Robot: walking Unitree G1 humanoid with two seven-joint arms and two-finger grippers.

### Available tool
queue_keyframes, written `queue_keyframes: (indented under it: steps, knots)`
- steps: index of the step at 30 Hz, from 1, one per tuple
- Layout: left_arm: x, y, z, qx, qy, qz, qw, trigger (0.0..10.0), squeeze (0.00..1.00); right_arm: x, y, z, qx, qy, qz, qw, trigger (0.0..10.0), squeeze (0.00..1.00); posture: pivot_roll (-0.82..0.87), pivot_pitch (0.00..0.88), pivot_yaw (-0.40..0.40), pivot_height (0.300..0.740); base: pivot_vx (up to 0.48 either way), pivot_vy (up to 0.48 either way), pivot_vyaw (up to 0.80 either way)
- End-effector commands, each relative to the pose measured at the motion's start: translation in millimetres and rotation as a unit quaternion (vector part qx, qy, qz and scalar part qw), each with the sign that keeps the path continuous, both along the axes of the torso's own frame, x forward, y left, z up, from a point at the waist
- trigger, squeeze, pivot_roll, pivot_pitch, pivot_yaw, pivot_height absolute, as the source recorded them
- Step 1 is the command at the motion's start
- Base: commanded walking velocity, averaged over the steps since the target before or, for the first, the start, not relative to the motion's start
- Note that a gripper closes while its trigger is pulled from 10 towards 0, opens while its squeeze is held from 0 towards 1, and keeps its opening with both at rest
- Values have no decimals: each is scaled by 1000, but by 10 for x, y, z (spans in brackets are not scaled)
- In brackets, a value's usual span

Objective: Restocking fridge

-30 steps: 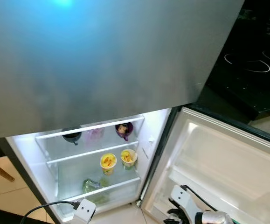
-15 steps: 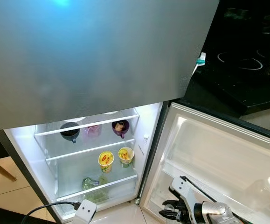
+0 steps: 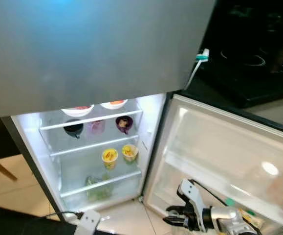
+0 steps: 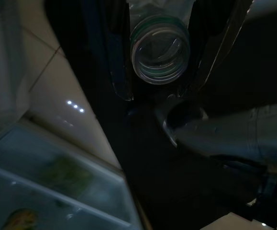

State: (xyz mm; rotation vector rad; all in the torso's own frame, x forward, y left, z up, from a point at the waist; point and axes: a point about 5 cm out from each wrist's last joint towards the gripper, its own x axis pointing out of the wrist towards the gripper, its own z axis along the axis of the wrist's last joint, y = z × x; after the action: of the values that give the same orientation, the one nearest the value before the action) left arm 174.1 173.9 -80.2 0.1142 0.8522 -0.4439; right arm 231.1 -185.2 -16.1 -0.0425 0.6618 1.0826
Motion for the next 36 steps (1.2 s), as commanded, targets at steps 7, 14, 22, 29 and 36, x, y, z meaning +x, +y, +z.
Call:
queue_keyframes:
  steps: [7,14,22,29,36]
  knots:
    - [-81,-1,-40,3,12,4,1000,10000,0,79,38,82,19,-14,3,1000,10000,0,-32,35,-64,740,0,0,0]
    - [-48,10,-20,4,0,4,1000,10000,0,99,67,99,24,-24,-4,999,10000,0,-33,35,-64,740,0,0,0]
    - [-38,13,-13,9,-6,2,1000,10000,0,94,55,41,1,-24,-34,999,10000,0,-34,35,-66,740,48,0,0]
    - [-33,25,-12,15,-8,7,1000,10000,0,33,-3,-20,-13,-15,-51,998,10000,0,-34,35,-65,740,405,0,0]
    - [-35,47,-13,22,-8,8,1000,10000,0,47,-36,-39,-27,-29,-86,995,10000,0,-36,34,-61,740,0,0,0]
